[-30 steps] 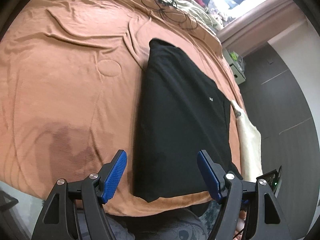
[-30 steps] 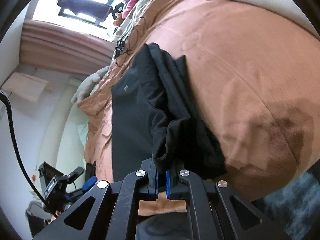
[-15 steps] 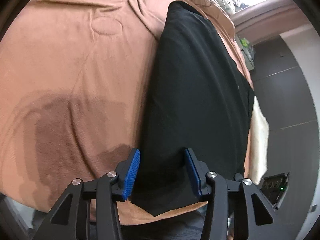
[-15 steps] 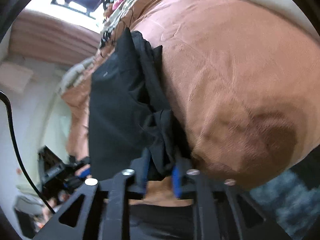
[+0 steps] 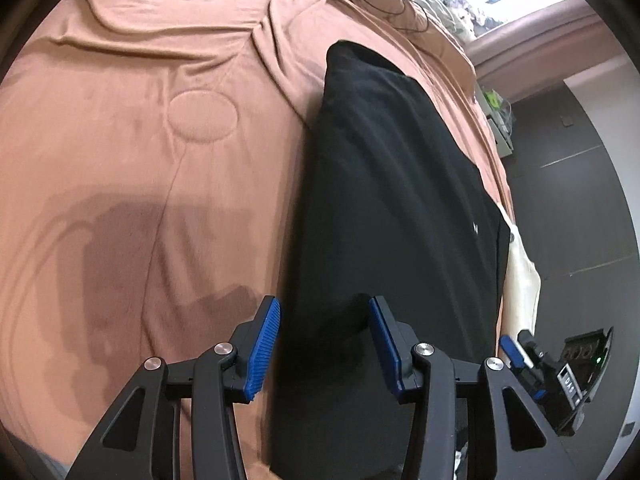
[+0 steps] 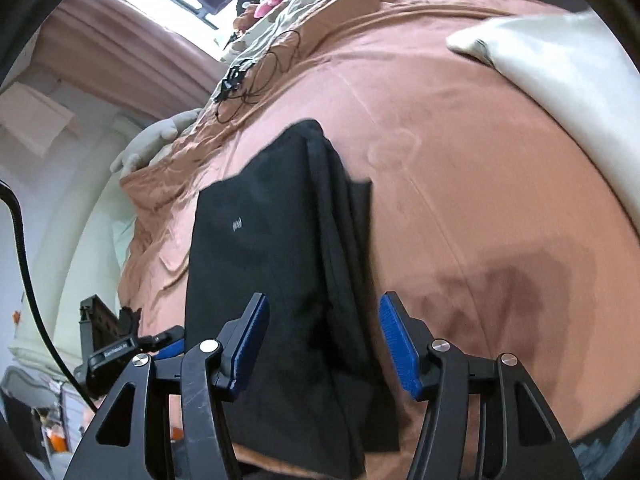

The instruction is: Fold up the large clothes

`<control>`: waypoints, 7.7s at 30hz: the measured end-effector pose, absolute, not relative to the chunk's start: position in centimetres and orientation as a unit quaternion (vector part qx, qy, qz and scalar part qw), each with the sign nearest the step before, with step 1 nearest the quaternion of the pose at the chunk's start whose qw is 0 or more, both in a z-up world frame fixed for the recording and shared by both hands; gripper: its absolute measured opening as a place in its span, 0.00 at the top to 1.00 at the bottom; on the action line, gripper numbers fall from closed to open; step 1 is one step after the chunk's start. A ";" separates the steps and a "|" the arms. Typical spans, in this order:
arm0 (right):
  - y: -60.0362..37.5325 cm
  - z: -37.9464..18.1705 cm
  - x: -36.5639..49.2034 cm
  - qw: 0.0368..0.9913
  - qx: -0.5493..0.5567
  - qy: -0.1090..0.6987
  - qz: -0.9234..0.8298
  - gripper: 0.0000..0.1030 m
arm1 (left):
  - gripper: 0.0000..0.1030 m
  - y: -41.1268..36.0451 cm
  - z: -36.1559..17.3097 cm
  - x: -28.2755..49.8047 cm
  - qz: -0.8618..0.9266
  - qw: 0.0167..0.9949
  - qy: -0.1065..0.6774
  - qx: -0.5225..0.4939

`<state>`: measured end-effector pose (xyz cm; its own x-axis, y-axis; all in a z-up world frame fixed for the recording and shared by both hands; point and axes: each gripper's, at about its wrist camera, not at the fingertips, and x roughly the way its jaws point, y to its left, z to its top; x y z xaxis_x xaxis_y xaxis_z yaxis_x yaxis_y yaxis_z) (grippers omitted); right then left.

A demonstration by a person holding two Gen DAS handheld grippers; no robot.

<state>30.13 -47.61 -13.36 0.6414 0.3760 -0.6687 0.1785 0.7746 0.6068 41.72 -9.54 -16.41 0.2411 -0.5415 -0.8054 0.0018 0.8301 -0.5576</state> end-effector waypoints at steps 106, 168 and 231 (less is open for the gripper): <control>-49.1 -20.8 44.4 0.738 0.425 0.489 0.188 0.34 | 0.45 -14.0 -18.0 52.6 -0.217 0.771 0.572 -0.177; -39.8 -1.3 29.7 0.885 0.262 0.298 0.245 0.86 | 0.68 -7.3 -2.6 37.3 -0.265 0.836 0.415 -0.241; -1.5 8.2 12.8 0.831 0.067 0.263 0.486 0.86 | 0.71 33.3 7.7 10.6 -0.098 0.921 0.215 -0.310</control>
<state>12.75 -1.48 8.23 0.3898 0.8428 -0.3711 -0.7721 0.5187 0.3672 10.64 33.31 7.70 0.8885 -0.3133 -0.3353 0.0471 0.7890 -0.6126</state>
